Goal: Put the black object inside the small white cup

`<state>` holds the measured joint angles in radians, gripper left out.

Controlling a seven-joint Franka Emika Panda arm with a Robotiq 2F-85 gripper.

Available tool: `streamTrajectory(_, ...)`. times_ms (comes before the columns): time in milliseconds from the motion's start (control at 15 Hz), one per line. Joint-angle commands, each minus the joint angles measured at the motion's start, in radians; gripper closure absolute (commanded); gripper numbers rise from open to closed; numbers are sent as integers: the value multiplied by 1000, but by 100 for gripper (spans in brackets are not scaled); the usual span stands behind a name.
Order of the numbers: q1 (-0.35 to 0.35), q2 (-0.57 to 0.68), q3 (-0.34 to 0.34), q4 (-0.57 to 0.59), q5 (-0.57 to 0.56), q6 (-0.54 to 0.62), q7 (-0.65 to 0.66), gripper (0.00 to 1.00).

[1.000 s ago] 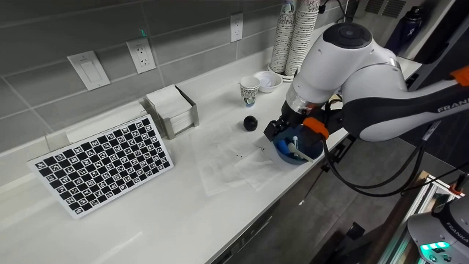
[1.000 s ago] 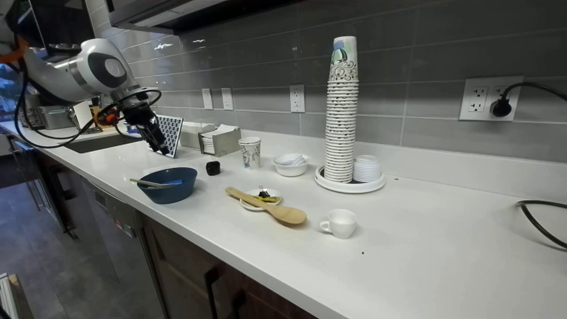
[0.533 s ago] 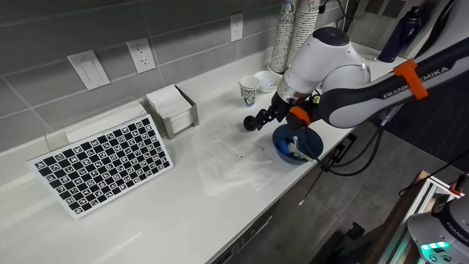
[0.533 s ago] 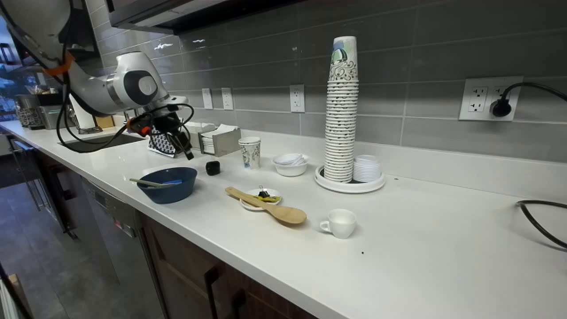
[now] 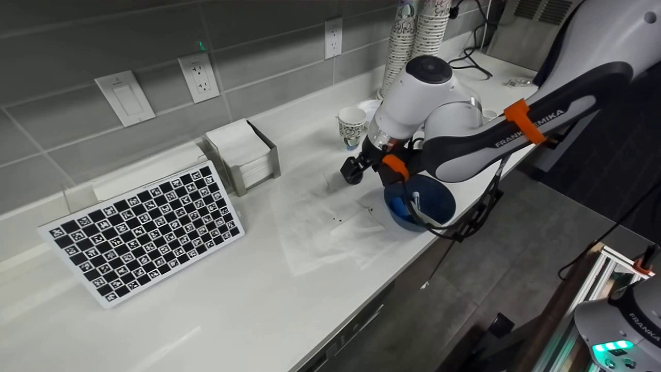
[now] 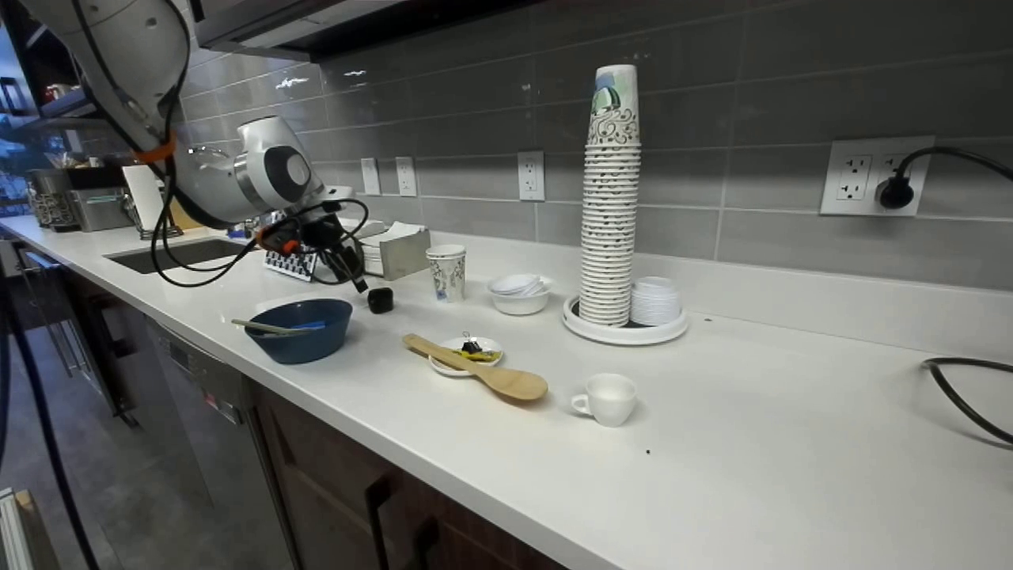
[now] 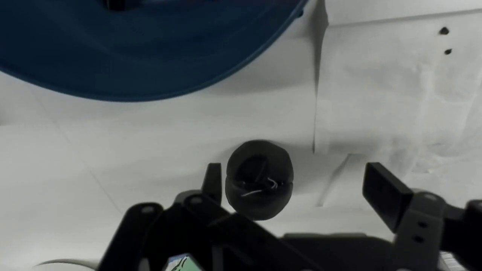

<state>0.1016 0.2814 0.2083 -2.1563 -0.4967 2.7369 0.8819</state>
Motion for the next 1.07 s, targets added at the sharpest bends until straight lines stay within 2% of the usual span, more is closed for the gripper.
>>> streamTrajectory(0, 39, 87, -45, 87, -64, -21, 74, 21)
streamTrajectory(67, 44, 104, -51, 102, -64, -25, 80, 25)
streamTrajectory(133, 49, 121, -60, 117, -67, -25, 88, 21)
streamTrajectory(333, 75, 158, -92, 162, -77, -27, 122, 19)
streamTrajectory(400, 151, 160, -170, 169, -8, -16, 82, 17)
streamTrajectory(467, 166, 169, -188, 183, -4, -16, 83, 26)
streamTrajectory(533, 189, 174, -214, 193, -5, -19, 87, 44)
streamTrajectory(600, 215, 186, -243, 208, -16, -17, 98, 46)
streamTrajectory(867, 268, 173, -298, 204, -19, -54, 86, 76)
streamTrajectory(1000, 257, 123, -291, 166, 4, -79, 56, 89)
